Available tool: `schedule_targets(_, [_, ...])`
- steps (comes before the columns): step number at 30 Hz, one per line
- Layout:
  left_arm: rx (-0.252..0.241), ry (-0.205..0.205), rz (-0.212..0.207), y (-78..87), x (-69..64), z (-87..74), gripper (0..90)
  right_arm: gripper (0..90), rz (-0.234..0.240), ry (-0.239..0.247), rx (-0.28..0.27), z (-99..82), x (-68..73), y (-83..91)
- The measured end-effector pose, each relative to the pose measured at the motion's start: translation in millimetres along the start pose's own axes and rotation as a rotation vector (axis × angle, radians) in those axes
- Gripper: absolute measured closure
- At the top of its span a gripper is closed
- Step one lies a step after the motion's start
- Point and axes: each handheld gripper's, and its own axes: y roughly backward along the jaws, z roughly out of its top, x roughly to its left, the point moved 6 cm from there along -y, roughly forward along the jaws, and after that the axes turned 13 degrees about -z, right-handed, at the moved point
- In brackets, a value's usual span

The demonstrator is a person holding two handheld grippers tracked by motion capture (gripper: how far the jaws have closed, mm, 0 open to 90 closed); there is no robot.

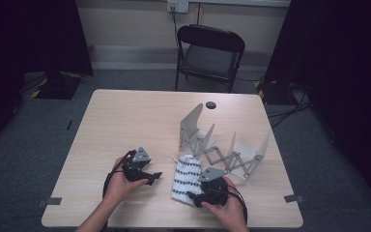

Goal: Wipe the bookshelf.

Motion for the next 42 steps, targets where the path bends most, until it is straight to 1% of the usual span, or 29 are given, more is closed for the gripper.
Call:
schedule_targets(1, [-0.005,0.011,-0.006,-0.1,0.3,-1.3,26.6,18.0,-0.006,-0.002,0.004,-4.3,-2.9,1.9])
schedule_targets(3, [0.003,0.015,0.004,0.4,2.7,-5.1,25.5,18.1,-0.021,-0.014,0.014,-12.1,-10.0,6.4])
schedule_targets(4, [0.007,0.009,0.003,1.1,3.9,-6.4,25.0,18.1,-0.026,-0.022,0.018,-17.4,-15.4,10.1])
schedule_targets(5, [0.01,0.008,0.012,1.8,4.6,-6.9,24.8,18.2,-0.035,-0.033,0.026,-21.6,-19.5,13.6])
schedule_targets(6, [0.01,0.008,0.012,1.8,4.6,-6.9,24.7,18.7,-0.044,-0.031,0.026,-24.4,-22.9,16.0])
schedule_targets(7, [0.008,0.005,0.023,2.9,6.4,-7.7,24.6,19.5,-0.054,-0.031,0.027,-28.3,-27.9,20.5])
schedule_targets(9, [0.004,0.009,0.025,2.7,6.6,-8.1,24.3,21.4,-0.072,-0.046,0.02,-31.0,-35.1,27.8])
schedule_targets(10, [0.006,-0.004,0.031,2.4,7.1,-8.6,23.8,21.8,-0.071,-0.055,0.01,-29.9,-37.1,31.0])
schedule_targets(11, [0.003,-0.002,0.03,2.4,7.6,-9.0,23.2,22.9,-0.071,-0.059,0.0,-28.1,-38.1,32.9])
schedule_targets(12, [0.002,-0.005,0.032,2.4,8.1,-9.1,22.3,24.3,-0.064,-0.067,-0.021,-23.5,-37.6,35.0])
schedule_targets(14, [0.001,-0.006,0.033,2.6,8.3,-9.6,21.5,26.8,-0.057,-0.067,-0.045,-15.8,-34.2,35.4])
schedule_targets(15, [0.001,-0.006,0.033,2.6,8.3,-9.6,21.4,28.3,-0.043,-0.062,-0.058,-11.4,-30.5,33.7])
schedule_targets(16, [-0.015,-0.004,0.029,2.0,7.8,-10.2,21.1,28.4,-0.027,-0.063,-0.064,-7.5,-26.0,30.9])
schedule_targets(17, [-0.015,-0.004,0.029,2.0,7.8,-10.2,20.7,28.4,-0.017,-0.06,-0.066,-4.4,-21.8,26.7])
schedule_targets(18, [-0.009,-0.01,0.03,2.7,7.9,-10.9,20.2,28.1,-0.011,-0.052,-0.063,-2.3,-17.8,21.7])
schedule_targets(20, [-0.009,-0.01,0.029,2.8,7.8,-11.0,20.0,27.2,-0.007,-0.047,-0.059,0.3,-11.4,11.4])
schedule_targets(21, [-0.009,-0.01,0.029,2.8,7.8,-11.0,20.0,27.2,-0.007,-0.047,-0.059,0.3,-11.4,11.4])
schedule_targets(22, [-0.009,-0.01,0.03,2.7,7.8,-11.0,20.0,26.6,-0.004,-0.054,-0.061,1.9,-7.1,2.9])
schedule_targets(25, [-0.012,-0.002,0.035,2.2,8.5,-11.0,17.6,27.0,-0.015,-0.029,-0.025,-2.4,-4.6,-8.7])
schedule_targets(26, [-0.012,-0.002,0.036,2.2,8.6,-11.0,17.4,28.1,-0.014,-0.027,-0.032,-3.4,-4.7,-10.2])
schedule_targets(28, [-0.009,-0.001,0.038,2.4,8.5,-11.1,17.3,33.8,-0.007,-0.036,-0.031,-4.5,-6.6,-9.7])
schedule_targets(29, [-0.009,-0.001,0.038,2.3,8.5,-11.1,17.3,37.3,-0.007,-0.029,-0.028,-4.6,-7.3,-8.8])
schedule_targets(31, [-0.01,0.0,0.039,2.2,8.6,-11.1,17.2,45.9,0.004,-0.018,-0.02,-5.3,-7.9,-6.4])
schedule_targets(33, [-0.011,0.001,0.04,2.2,8.6,-11.2,16.9,53.2,0.01,-0.023,-0.011,-6.8,-9.7,-4.3])
schedule_targets(35, [-0.014,0.003,0.041,2.1,8.5,-11.2,16.8,62.5,0.011,-0.027,0.001,-8.2,-12.0,-2.1])
schedule_targets(36, [-0.01,0.004,0.042,2.4,8.4,-11.3,16.8,65.5,0.01,-0.026,0.006,-9.2,-13.2,-0.7])
schedule_targets(37, [-0.01,0.004,0.042,2.4,8.4,-11.3,16.8,65.5,0.01,-0.026,0.006,-9.2,-13.2,-0.7])
schedule_targets(38, [-0.013,0.005,0.04,2.2,8.4,-11.2,16.8,72.0,0.01,-0.025,0.012,-11.1,-16.0,1.5])
schedule_targets(42, [-0.016,0.008,0.041,2.0,8.3,-11.2,16.8,74.6,0.019,-0.047,0.013,-14.9,-19.3,5.2])
